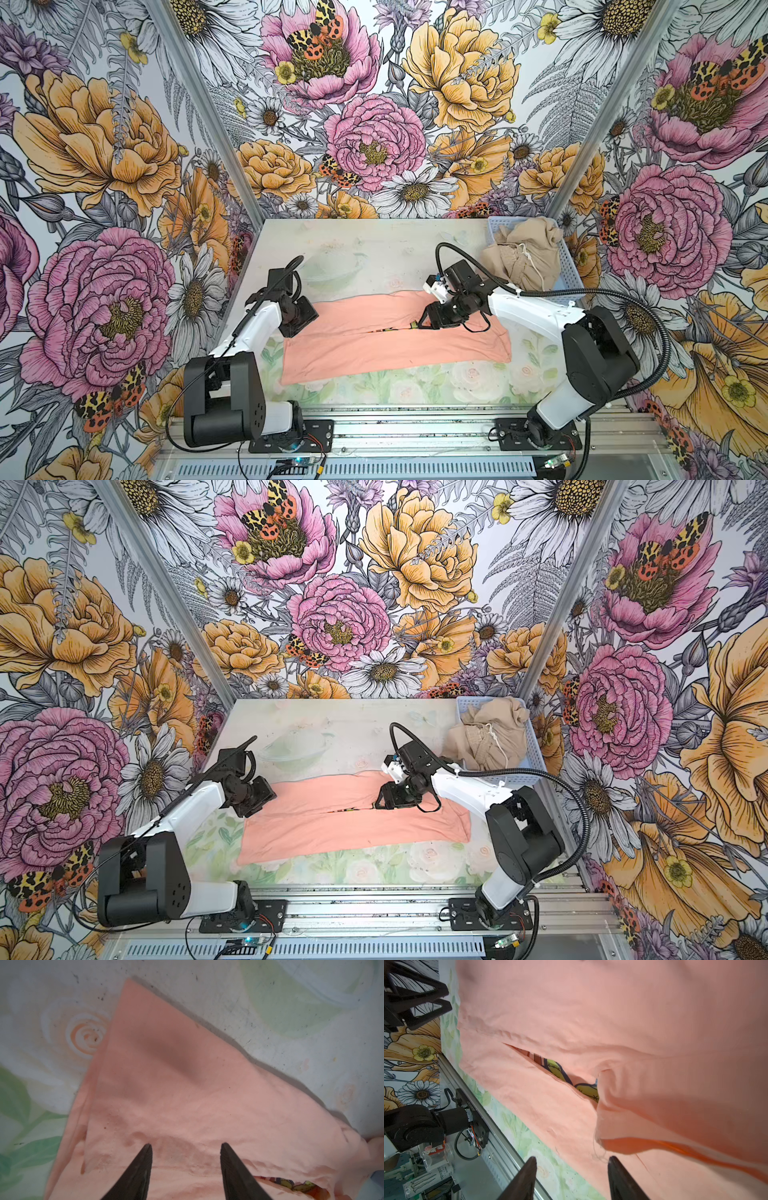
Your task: Fold and stack the mixed laundry pile
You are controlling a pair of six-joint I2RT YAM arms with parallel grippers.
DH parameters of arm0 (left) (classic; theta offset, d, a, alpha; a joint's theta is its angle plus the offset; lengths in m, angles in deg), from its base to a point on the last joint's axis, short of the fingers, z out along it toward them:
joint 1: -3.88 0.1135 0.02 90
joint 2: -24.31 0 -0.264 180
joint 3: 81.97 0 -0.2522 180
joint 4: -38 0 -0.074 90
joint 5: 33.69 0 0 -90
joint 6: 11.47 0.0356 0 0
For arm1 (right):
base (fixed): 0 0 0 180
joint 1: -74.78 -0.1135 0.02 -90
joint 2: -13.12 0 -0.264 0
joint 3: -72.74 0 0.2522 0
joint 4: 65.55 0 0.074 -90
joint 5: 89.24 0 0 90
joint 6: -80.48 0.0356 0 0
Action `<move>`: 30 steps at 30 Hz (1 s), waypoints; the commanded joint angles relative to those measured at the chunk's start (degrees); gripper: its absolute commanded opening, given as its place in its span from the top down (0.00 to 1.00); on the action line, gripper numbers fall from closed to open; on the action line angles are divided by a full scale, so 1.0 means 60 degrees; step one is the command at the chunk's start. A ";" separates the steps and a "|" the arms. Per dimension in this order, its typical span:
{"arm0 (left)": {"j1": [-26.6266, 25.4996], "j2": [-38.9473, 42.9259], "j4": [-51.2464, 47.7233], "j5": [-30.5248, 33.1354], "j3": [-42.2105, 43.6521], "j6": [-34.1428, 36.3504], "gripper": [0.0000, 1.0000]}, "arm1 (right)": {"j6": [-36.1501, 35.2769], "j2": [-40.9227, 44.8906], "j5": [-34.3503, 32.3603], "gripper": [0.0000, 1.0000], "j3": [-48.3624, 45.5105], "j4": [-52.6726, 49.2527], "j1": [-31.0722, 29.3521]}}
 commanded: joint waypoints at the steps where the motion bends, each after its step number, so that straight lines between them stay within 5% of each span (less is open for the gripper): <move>1: -0.0035 -0.0067 0.0247 -0.0086 -0.0030 0.0019 0.45 | -0.0183 -0.0081 -0.0892 0.43 0.0418 -0.0170 0.0095; 16: -0.0090 0.0264 0.0225 -0.0257 0.0187 0.0019 0.45 | -0.0368 -0.2002 -0.0754 0.49 0.1885 0.0355 0.0346; 30: -0.0157 0.0018 0.0254 -0.0218 0.0090 0.0078 0.45 | -0.0012 0.0157 -0.0493 0.51 -0.0232 -0.0728 -0.0392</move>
